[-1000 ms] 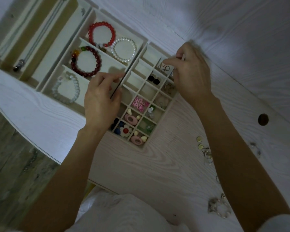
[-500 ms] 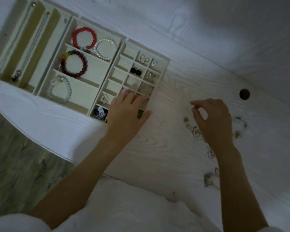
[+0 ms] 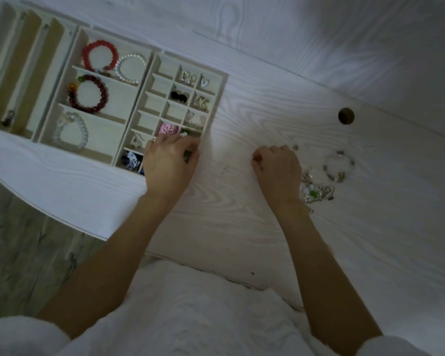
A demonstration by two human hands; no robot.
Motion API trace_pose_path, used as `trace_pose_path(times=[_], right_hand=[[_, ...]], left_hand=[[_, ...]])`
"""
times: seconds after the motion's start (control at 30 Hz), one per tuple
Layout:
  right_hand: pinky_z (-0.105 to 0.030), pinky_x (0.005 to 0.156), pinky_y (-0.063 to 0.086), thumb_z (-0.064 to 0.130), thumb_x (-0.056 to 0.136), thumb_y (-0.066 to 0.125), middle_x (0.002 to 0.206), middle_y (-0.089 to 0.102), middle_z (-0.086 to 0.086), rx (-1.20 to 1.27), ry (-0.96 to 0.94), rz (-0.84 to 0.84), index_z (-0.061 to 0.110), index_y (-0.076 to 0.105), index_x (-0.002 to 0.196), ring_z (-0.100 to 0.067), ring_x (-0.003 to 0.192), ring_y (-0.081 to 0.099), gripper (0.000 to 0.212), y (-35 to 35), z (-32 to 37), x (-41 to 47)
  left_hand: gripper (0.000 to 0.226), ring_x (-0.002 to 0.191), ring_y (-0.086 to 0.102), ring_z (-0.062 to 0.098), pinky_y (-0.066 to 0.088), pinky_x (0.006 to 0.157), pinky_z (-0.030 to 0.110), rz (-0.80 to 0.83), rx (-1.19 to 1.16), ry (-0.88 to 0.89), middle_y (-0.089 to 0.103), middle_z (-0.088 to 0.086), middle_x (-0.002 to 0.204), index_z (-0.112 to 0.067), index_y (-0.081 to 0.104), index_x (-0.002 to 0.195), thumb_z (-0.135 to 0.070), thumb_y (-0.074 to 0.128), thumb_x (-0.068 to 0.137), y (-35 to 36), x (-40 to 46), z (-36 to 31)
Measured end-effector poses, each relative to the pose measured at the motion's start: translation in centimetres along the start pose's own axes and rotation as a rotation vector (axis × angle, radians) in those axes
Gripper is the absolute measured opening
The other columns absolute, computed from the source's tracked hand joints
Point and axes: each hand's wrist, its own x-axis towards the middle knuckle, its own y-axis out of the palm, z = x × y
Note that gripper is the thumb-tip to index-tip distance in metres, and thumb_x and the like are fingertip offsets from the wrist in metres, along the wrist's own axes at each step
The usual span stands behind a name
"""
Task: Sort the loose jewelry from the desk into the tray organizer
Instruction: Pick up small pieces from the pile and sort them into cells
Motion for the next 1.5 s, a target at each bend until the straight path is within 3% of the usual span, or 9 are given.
trace_pose_path(times=[0.13, 0.27, 0.43, 0.57, 0.73, 0.8, 0.93, 1.13, 1.5], right_hand=[[-0.027, 0.055, 0.036, 0.005, 0.070, 0.067, 0.063, 0.059, -0.007, 0.002, -0.106, -0.056, 0.008, 0.065, 0.068, -0.023, 0.062, 0.051, 0.004, 0.6, 0.1, 0.2], [-0.024, 0.060, 0.033, 0.007, 0.077, 0.067, 0.092, 0.058, -0.013, 0.108, -0.116, -0.039, 0.008, 0.066, 0.078, -0.028, 0.084, 0.052, 0.001, 0.8, -1.0, 0.7], [-0.030, 0.062, 0.039, 0.007, 0.087, 0.062, 0.075, 0.059, -0.009, 0.073, -0.176, -0.074, 0.008, 0.065, 0.082, -0.026, 0.069, 0.053, 0.006, 1.1, -0.9, 0.7], [-0.023, 0.071, 0.040, 0.007, 0.089, 0.057, 0.086, 0.065, -0.005, 0.382, -0.132, 0.038, 0.008, 0.066, 0.092, -0.019, 0.079, 0.056, 0.009, -0.2, 1.3, 3.7], [-0.012, 0.068, 0.038, 0.005, 0.087, 0.055, 0.088, 0.060, 0.005, 0.577, -0.186, 0.114, 0.009, 0.065, 0.096, -0.002, 0.075, 0.052, 0.013, -1.7, 7.0, 10.8], [-0.011, 0.068, 0.042, 0.008, 0.091, 0.053, 0.088, 0.061, 0.004, 0.574, -0.222, 0.146, 0.010, 0.062, 0.095, 0.001, 0.075, 0.052, 0.011, -1.7, 8.8, 13.4], [-0.037, 0.070, 0.052, 0.011, 0.094, 0.048, 0.084, 0.066, -0.003, 0.546, -0.227, 0.176, 0.013, 0.059, 0.095, -0.016, 0.076, 0.062, 0.012, -1.4, 9.3, 16.3], [-0.033, 0.072, 0.049, 0.010, 0.088, 0.059, 0.086, 0.069, -0.002, 0.167, -0.372, 0.112, 0.013, 0.064, 0.102, -0.015, 0.075, 0.059, 0.015, -1.0, 7.1, 15.6], [-0.026, 0.081, 0.038, 0.009, 0.084, 0.063, 0.098, 0.058, -0.010, 0.060, -0.320, 0.015, 0.011, 0.072, 0.093, -0.026, 0.099, 0.052, 0.013, -0.7, 6.2, 15.3]], left_hand=[[0.016, 0.082, 0.062, 0.027, 0.040, 0.070, 0.034, 0.010, -0.006, -0.017, 0.071, -0.001, 0.084, -0.017, 0.073, 0.095, -0.019, 0.068, 0.080, 0.0, -0.1, -0.2], [0.016, 0.082, 0.061, 0.027, 0.041, 0.070, 0.034, 0.010, -0.010, -0.032, 0.071, -0.001, 0.086, -0.017, 0.073, 0.095, -0.021, 0.066, 0.081, -0.1, -0.2, -0.1], [0.019, 0.081, 0.060, 0.027, 0.040, 0.069, 0.034, 0.018, -0.011, -0.008, 0.071, 0.000, 0.085, -0.017, 0.074, 0.095, -0.023, 0.063, 0.081, 0.0, -0.3, -0.2], [0.017, 0.084, 0.057, 0.023, 0.042, 0.073, 0.034, -0.006, -0.132, 0.050, 0.071, -0.001, 0.088, -0.016, 0.073, 0.097, -0.025, 0.065, 0.085, -0.2, 0.0, 1.0], [0.020, 0.088, 0.052, 0.014, 0.035, 0.080, 0.025, -0.158, -0.241, -0.123, 0.070, 0.001, 0.098, -0.013, 0.071, 0.103, -0.023, 0.057, 0.094, -2.3, 1.2, 4.4], [0.019, 0.089, 0.050, 0.015, 0.034, 0.080, 0.024, -0.196, -0.225, -0.177, 0.070, 0.003, 0.098, -0.011, 0.070, 0.104, -0.019, 0.057, 0.094, -3.1, 1.7, 5.8], [0.020, 0.090, 0.053, 0.021, 0.031, 0.081, 0.021, -0.207, -0.194, -0.209, 0.069, 0.007, 0.098, -0.010, 0.069, 0.108, -0.017, 0.057, 0.093, -3.4, 2.4, 7.7], [0.030, 0.094, 0.053, 0.028, 0.037, 0.078, 0.026, -0.160, -0.191, -0.262, 0.059, 0.011, 0.104, -0.013, 0.065, 0.116, -0.012, 0.064, 0.086, -2.6, 2.4, 7.7], [0.029, 0.097, 0.053, 0.027, 0.036, 0.083, 0.023, -0.150, -0.207, -0.236, 0.059, 0.012, 0.103, -0.013, 0.066, 0.114, -0.013, 0.061, 0.086, -2.7, 2.6, 8.3]])
